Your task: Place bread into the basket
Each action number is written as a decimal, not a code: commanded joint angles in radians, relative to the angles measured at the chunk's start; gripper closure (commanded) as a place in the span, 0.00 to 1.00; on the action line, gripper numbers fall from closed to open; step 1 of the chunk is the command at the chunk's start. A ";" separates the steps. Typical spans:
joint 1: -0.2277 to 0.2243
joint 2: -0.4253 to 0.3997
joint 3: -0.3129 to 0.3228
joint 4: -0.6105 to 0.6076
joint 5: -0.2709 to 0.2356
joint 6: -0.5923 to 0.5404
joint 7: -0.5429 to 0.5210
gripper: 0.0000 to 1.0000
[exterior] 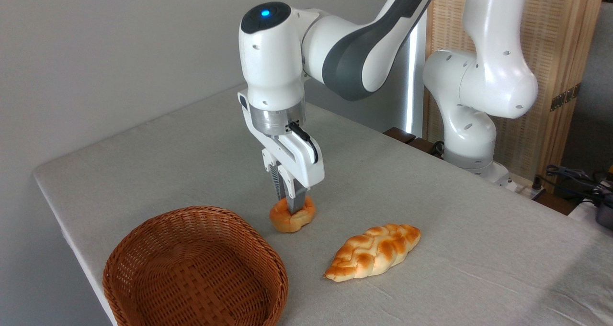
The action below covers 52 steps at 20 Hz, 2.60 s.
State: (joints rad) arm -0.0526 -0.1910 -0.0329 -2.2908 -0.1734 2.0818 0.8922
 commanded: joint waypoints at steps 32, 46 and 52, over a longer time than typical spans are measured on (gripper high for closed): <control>-0.006 0.438 -0.039 0.643 0.078 -0.063 -0.003 0.00; 0.229 0.262 -0.196 0.702 0.083 -0.353 -0.218 0.00; 0.223 0.208 -0.159 0.685 0.137 -0.460 -0.161 0.00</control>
State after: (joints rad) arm 0.1732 0.0340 -0.2001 -1.5822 -0.0497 1.6393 0.7174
